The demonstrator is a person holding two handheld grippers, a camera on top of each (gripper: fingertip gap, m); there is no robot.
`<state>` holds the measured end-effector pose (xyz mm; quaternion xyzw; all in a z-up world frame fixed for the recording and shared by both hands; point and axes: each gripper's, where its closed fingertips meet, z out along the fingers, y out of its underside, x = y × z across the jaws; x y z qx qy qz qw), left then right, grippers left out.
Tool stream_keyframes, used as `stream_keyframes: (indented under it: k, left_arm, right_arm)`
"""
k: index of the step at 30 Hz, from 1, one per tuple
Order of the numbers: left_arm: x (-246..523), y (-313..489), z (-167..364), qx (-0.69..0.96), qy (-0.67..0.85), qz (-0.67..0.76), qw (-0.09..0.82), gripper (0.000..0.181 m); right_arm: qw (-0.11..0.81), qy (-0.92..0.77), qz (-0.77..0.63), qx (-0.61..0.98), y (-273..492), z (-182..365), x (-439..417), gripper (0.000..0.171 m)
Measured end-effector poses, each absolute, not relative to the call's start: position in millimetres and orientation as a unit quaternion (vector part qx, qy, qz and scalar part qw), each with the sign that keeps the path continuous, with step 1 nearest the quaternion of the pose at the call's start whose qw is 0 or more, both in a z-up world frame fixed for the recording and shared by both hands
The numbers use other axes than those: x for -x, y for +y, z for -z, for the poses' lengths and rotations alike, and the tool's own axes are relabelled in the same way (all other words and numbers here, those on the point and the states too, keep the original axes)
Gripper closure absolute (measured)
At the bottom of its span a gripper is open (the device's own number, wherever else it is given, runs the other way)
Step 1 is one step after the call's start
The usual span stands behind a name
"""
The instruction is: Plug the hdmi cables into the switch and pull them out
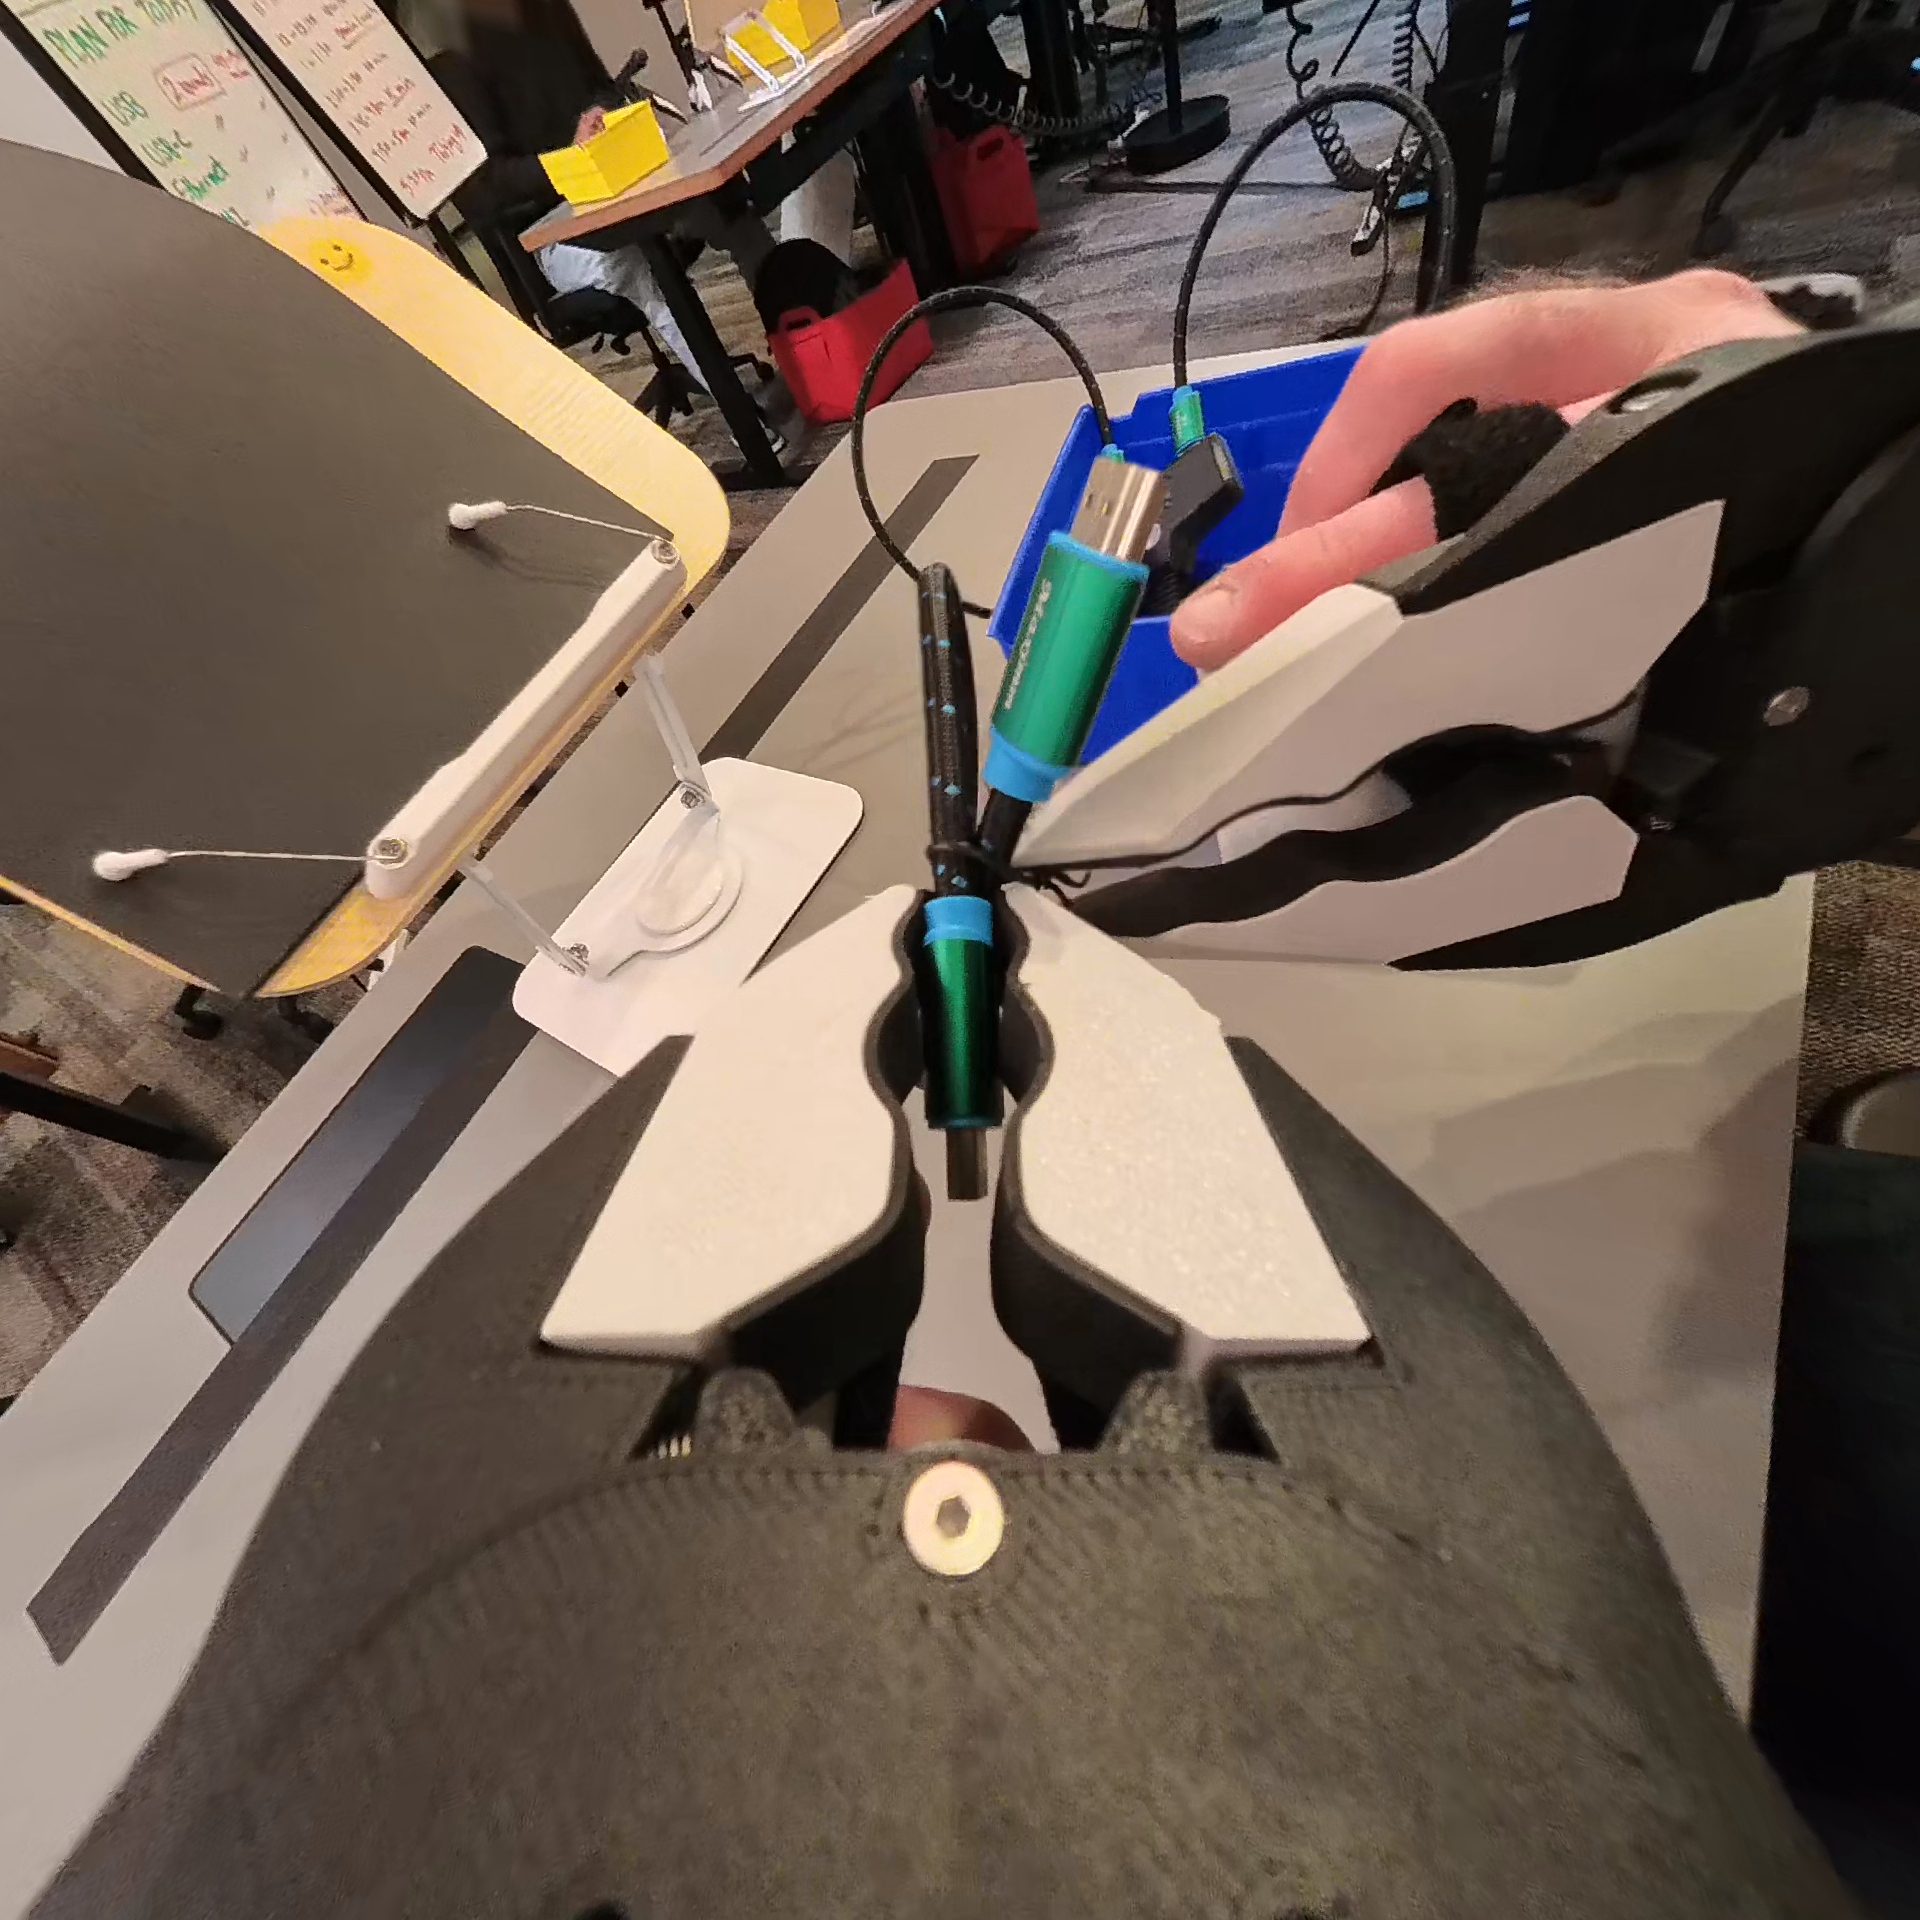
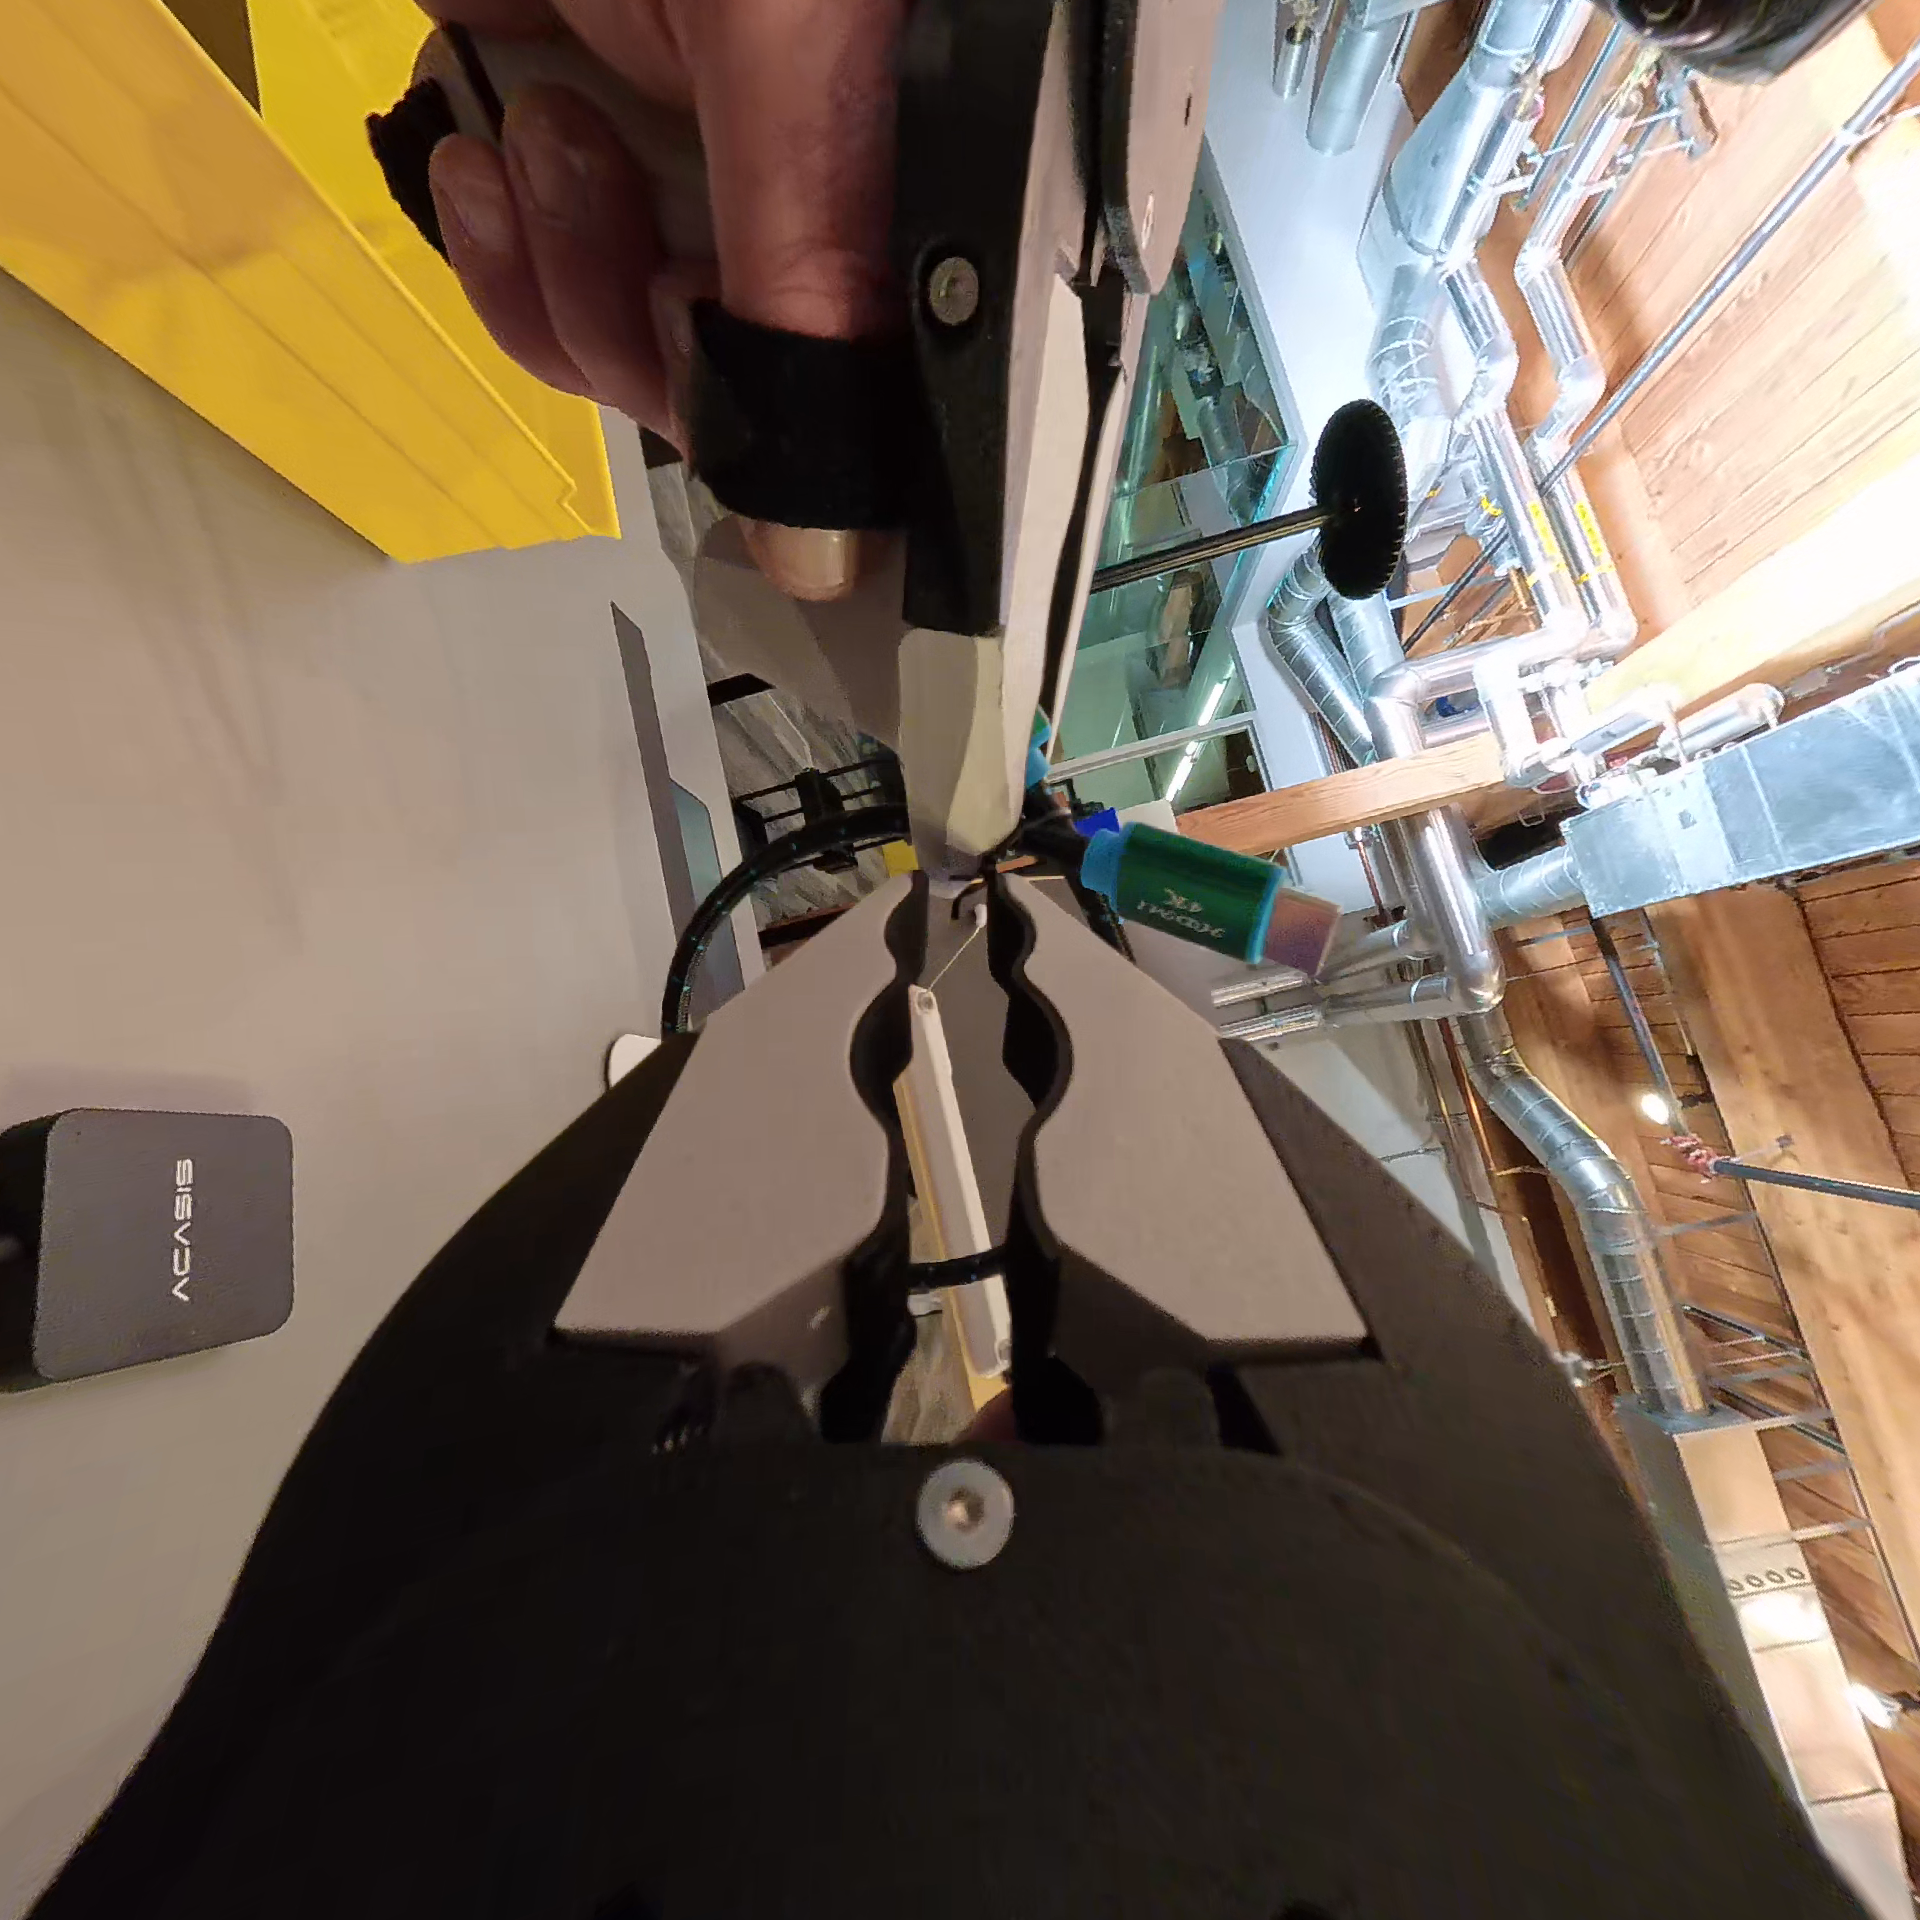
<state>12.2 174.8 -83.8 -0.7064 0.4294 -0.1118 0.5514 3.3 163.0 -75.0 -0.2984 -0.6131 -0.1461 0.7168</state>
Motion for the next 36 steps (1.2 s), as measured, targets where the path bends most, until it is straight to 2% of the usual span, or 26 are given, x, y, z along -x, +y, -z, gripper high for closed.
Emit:
stream_keyframes:
  k: [19,28,34,36]
  left_arm:
    - [-9,177,91,0.742,0.408,0.11,0.52,0.173]
    - [-4,183,107,0.757,0.42,0.039,0.499,0.173]
    - [-3,183,108,0.764,0.412,0.053,0.494,0.173]
    - [-3,183,109,0.764,0.413,0.052,0.493,0.173]
  right_arm:
    - [0.707,-0.617,0.172,0.3,164,78,4,0.162]
    - [0.679,-0.639,0.165,0.321,166,89,8,0.161]
    - [0.672,-0.639,0.167,0.334,170,92,7,0.169]
    - [0.674,-0.638,0.165,0.333,169,91,9,0.163]
